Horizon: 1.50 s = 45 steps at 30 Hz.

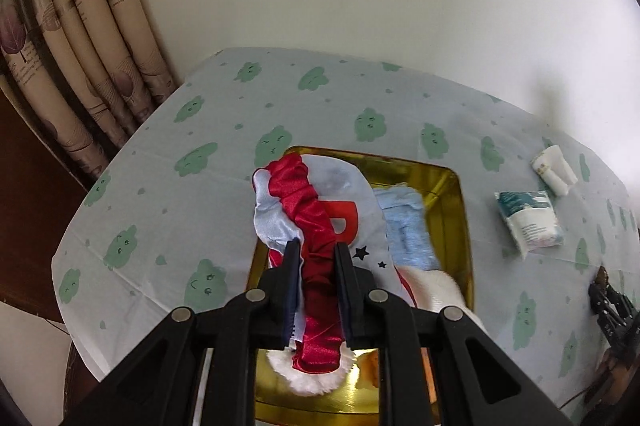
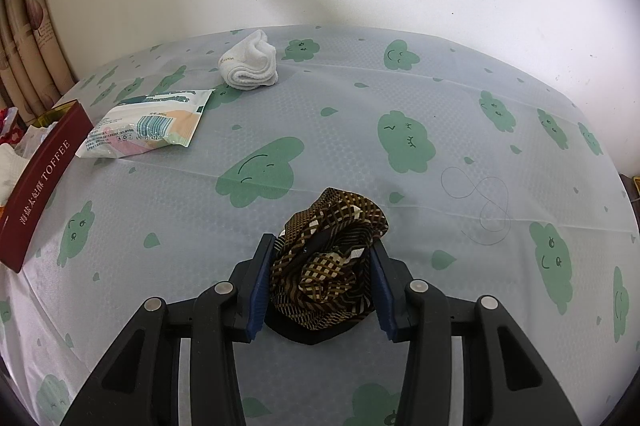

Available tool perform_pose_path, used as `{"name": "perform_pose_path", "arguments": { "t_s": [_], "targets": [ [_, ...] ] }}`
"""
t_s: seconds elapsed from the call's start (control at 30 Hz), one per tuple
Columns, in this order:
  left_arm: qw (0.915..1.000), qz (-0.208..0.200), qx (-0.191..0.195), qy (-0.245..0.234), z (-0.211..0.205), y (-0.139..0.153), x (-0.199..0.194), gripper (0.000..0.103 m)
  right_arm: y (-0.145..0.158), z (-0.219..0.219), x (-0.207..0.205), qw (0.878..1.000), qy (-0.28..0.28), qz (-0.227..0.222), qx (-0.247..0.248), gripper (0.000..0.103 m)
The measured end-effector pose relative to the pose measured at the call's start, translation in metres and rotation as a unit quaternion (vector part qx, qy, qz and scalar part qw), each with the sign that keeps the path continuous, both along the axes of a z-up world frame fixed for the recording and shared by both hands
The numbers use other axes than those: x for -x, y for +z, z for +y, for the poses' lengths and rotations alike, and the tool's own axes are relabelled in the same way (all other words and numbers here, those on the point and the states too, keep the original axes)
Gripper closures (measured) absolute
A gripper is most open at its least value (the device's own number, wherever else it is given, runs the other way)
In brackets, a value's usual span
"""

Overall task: Organize soft objects
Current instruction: 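Lower the sock pack into the gold tin and open the left gripper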

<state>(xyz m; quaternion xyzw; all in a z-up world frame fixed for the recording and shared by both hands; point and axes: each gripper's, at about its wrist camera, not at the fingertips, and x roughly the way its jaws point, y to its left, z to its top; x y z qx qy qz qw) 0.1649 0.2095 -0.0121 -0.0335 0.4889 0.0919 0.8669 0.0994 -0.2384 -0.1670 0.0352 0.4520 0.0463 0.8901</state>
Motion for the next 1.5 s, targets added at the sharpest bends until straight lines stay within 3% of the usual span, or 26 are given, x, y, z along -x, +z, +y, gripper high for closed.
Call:
{"name": "perform_pose_path", "arguments": {
  "t_s": [0.43,0.6,0.7,0.8,0.87,1.03,1.27,1.5],
  "targets": [
    [0.9991,0.028,0.001,-0.033,-0.006,-0.031,-0.003,0.084,0.000,0.001,0.000,1.000,0.001,0.001,0.000,0.060],
    [0.9986,0.027,-0.008,-0.044,-0.010,-0.030,-0.003,0.079,0.001,0.001,0.000,1.000,0.001,0.001,0.000,0.060],
    [0.9985,0.026,-0.013,-0.045,-0.011,-0.028,-0.002,0.071,0.001,0.001,0.000,1.000,0.001,0.001,0.000,0.060],
    [0.9987,0.023,-0.004,-0.045,-0.011,-0.025,-0.002,0.070,0.001,0.001,0.000,1.000,0.001,0.001,0.000,0.060],
    [0.9986,0.022,0.006,-0.048,-0.011,-0.022,-0.001,0.062,0.001,0.001,0.000,1.000,0.001,0.001,0.000,0.060],
    [0.9988,-0.002,0.001,-0.049,-0.013,-0.004,0.009,0.062,0.001,0.001,-0.001,1.000,0.001,0.001,0.000,0.060],
    [0.9977,-0.061,-0.028,0.007,-0.004,0.019,0.039,0.061,0.001,0.002,-0.001,1.000,0.001,0.001,0.002,0.060],
    [0.9894,-0.102,-0.063,0.082,0.019,0.019,0.072,0.060,0.000,0.001,-0.001,1.000,0.001,0.001,-0.003,0.060]
  ]
}}
